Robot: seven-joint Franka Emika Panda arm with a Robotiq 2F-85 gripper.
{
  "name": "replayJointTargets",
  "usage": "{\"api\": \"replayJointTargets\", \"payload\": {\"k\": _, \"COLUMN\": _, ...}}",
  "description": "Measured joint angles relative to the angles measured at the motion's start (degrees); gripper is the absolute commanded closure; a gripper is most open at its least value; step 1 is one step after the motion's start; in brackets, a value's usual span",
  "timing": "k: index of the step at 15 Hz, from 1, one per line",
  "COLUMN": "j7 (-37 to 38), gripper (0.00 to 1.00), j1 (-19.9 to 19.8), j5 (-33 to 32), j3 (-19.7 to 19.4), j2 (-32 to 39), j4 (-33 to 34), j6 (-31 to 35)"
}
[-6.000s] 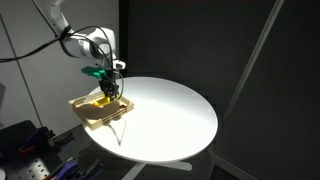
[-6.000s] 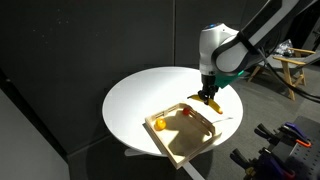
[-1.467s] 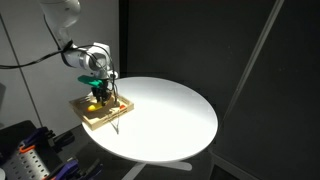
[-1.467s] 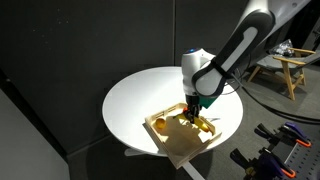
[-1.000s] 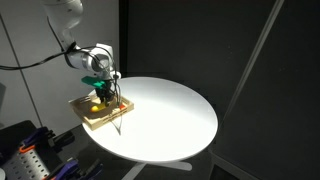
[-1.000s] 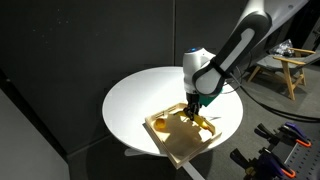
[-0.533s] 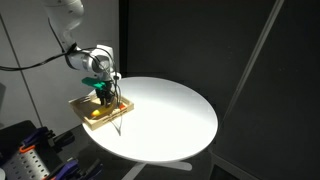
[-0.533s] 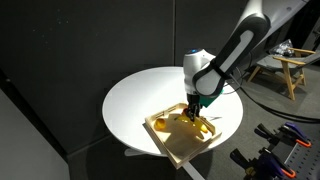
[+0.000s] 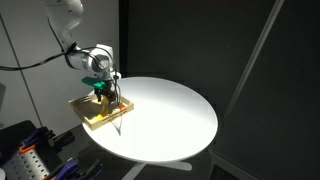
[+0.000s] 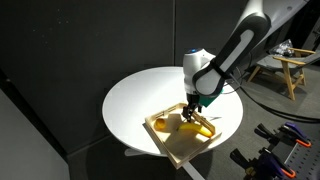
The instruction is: Put the banana in the crate
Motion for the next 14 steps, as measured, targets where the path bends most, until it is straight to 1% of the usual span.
{"api": "replayJointTargets", "payload": {"k": 3, "j7": 0.0, "gripper": 0.0, "j1": 0.07, "j5": 0.0, "j3": 0.23, "j2": -1.42, "j4": -0.03, "j6": -1.07}}
{"api": "replayJointTargets", "payload": {"k": 5, "j7": -0.01, "gripper": 0.0, "j1": 0.07, "j5": 0.0, "j3": 0.62, "j2": -3.42, "j4": -0.13, "j6": -3.03}}
{"api": "replayJointTargets", "payload": {"k": 10, "j7": -0.04, "gripper": 0.0, "j1": 0.07, "j5": 0.04, "j3": 1.72, "j2": -10.22, "j4": -0.68, "j6": -10.13}}
{"api": "replayJointTargets", "payload": {"k": 14, "j7": 0.14, "gripper": 0.0, "j1": 0.05, "j5": 0.03, "j3": 1.78, "j2": -16.12, "j4": -2.68, "j6": -13.76}}
